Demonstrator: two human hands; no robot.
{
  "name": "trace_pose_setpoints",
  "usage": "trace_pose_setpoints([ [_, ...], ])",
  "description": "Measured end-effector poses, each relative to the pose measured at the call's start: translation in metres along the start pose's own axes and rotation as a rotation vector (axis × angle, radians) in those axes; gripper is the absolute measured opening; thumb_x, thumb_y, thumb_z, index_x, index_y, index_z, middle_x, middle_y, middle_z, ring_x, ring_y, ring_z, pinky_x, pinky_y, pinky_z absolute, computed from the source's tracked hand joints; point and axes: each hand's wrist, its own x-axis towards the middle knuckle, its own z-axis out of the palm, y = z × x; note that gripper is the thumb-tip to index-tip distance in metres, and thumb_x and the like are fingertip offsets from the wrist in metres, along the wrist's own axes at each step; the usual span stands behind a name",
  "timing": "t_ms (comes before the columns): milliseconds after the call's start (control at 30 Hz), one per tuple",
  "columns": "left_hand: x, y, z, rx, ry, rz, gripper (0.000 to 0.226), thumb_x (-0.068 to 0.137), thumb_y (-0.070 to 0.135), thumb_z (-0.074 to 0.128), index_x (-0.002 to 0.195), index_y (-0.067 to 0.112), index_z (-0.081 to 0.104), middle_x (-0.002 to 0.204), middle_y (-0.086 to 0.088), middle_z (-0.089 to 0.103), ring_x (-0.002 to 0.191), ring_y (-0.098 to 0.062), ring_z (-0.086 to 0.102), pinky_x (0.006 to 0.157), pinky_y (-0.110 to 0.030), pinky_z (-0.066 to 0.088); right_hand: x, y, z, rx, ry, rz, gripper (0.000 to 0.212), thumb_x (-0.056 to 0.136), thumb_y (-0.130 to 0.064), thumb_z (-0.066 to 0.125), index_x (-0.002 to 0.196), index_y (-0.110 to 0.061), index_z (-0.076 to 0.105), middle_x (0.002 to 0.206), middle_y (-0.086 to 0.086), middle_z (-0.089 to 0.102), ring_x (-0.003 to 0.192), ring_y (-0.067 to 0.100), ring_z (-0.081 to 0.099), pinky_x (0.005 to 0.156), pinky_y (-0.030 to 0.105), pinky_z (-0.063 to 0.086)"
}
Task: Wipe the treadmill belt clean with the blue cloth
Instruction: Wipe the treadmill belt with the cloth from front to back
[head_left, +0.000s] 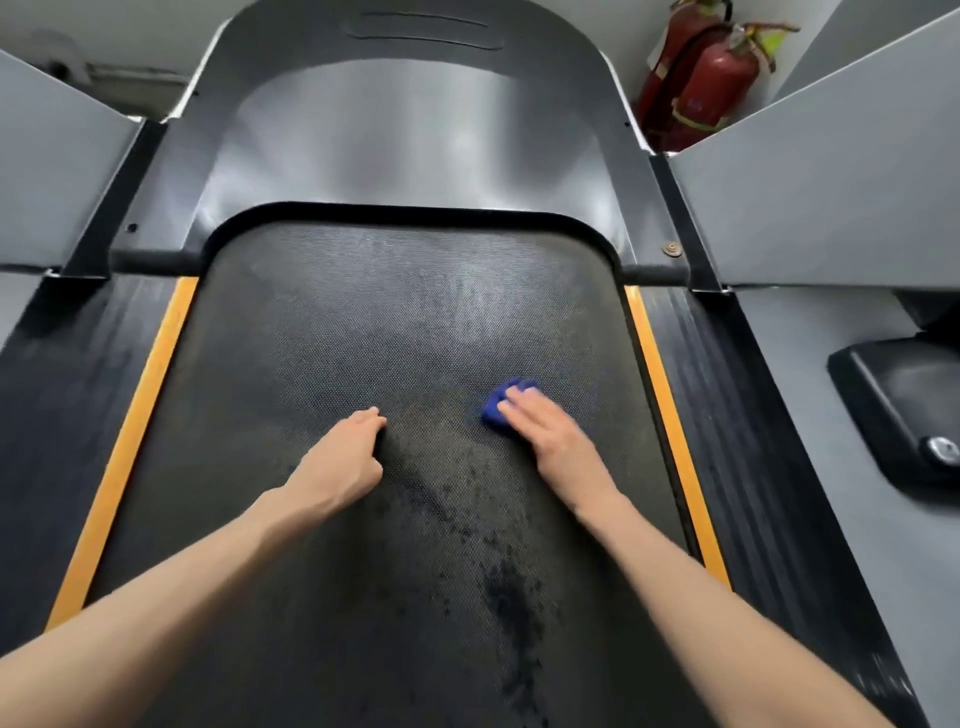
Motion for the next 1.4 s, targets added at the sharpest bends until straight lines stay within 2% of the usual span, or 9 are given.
trace_pose_setpoints([
  [200, -0.006, -0.023, -0.010, -0.027, -0.029, -0.048, 0.059, 0.075, -0.007, 0.041, 0.132, 0.006, 0.050, 0.152, -0.005, 0.030, 0.140, -0.020, 0.027, 0.116, -0.030, 0.020, 0.030, -0.033, 0.012, 0.112, 0.201, 0.660, 0.054, 0.082, 0.015, 0.044, 0.133, -0.003, 0.047, 0.142, 0.013, 0.042, 0.137, 0.027, 0.033, 0.113, 0.029, 0.020],
  [433, -0.006, -0.019, -0.010, 0.029, -0.017, -0.065, 0.059, 0.077, -0.003, 0.042, 0.135, 0.007, 0.047, 0.154, -0.006, 0.024, 0.141, -0.022, 0.025, 0.116, -0.031, 0.019, 0.023, -0.060, 0.027, -0.007, -0.028, -0.200, 0.043, 0.083, -0.013, 0.039, 0.119, -0.013, 0.062, 0.128, 0.006, 0.059, 0.117, 0.025, 0.057, 0.100, 0.041, 0.040],
  [633, -0.019, -0.030, -0.020, 0.188, 0.095, -0.084, 0.042, 0.082, 0.005, 0.045, 0.122, 0.011, 0.058, 0.120, -0.008, 0.047, 0.114, -0.026, 0.043, 0.096, -0.038, 0.041, 0.060, -0.048, 0.025, 0.087, 0.074, 0.545, 0.057, 0.079, 0.012, 0.044, 0.135, -0.002, 0.043, 0.146, 0.016, 0.036, 0.138, 0.032, 0.029, 0.115, 0.032, 0.015],
  [767, -0.020, -0.032, -0.025, 0.303, 0.060, -0.180, 0.035, 0.083, 0.009, 0.044, 0.113, 0.011, 0.061, 0.111, -0.006, 0.049, 0.110, -0.025, 0.046, 0.090, -0.038, 0.043, 0.047, -0.105, 0.042, 0.221, -0.190, 0.009, 0.055, 0.082, 0.006, 0.036, 0.136, -0.004, 0.043, 0.147, 0.013, 0.036, 0.137, 0.028, 0.030, 0.113, 0.020, 0.002],
  [833, -0.021, -0.031, -0.023, 0.296, 0.039, -0.194, 0.034, 0.082, 0.009, 0.044, 0.111, 0.013, 0.060, 0.112, -0.005, 0.050, 0.110, -0.025, 0.048, 0.090, -0.037, 0.042, 0.048, -0.091, 0.038, 0.214, -0.231, -0.198, 0.051, 0.085, -0.002, 0.029, 0.133, -0.005, 0.047, 0.144, 0.013, 0.040, 0.136, 0.028, 0.033, 0.115, 0.027, 0.013],
  [1067, -0.032, -0.050, -0.027, 0.192, 0.001, -0.110, 0.041, 0.075, 0.003, 0.044, 0.112, 0.009, 0.062, 0.114, -0.008, 0.057, 0.105, -0.030, 0.054, 0.097, -0.034, 0.039, 0.082, -0.092, 0.048, 0.184, -0.009, 0.341, 0.066, 0.072, 0.018, 0.046, 0.135, 0.000, 0.043, 0.147, 0.016, 0.034, 0.139, 0.033, 0.025, 0.114, 0.029, 0.011],
  [1200, -0.028, -0.045, -0.030, 0.218, 0.027, -0.129, 0.035, 0.079, 0.004, 0.045, 0.108, 0.008, 0.065, 0.114, -0.011, 0.058, 0.106, -0.030, 0.054, 0.098, -0.032, 0.034, 0.055, -0.146, 0.066, 0.300, -0.255, -0.213, 0.068, 0.055, 0.016, 0.048, 0.122, 0.005, 0.056, 0.134, 0.023, 0.049, 0.124, 0.043, 0.045, 0.104, 0.051, 0.034],
  [1267, -0.030, -0.043, -0.027, 0.276, 0.038, -0.150, 0.034, 0.080, 0.007, 0.045, 0.107, 0.009, 0.066, 0.115, -0.009, 0.058, 0.108, -0.026, 0.054, 0.106, -0.032, 0.027, 0.060, -0.136, 0.060, 0.262, -0.371, -0.401, 0.061, 0.068, 0.013, 0.049, 0.127, 0.001, 0.052, 0.139, 0.018, 0.045, 0.130, 0.035, 0.040, 0.111, 0.040, 0.027],
  [1400, -0.038, -0.044, -0.021, 0.318, 0.055, -0.144, 0.035, 0.079, 0.007, 0.045, 0.109, 0.010, 0.063, 0.118, -0.003, 0.055, 0.110, -0.020, 0.053, 0.116, -0.035, 0.011, 0.095, -0.084, 0.046, 0.326, -0.135, 0.019, 0.048, 0.081, 0.006, 0.041, 0.128, 0.006, 0.048, 0.141, 0.024, 0.038, 0.133, 0.041, 0.033, 0.114, 0.023, 0.009],
])
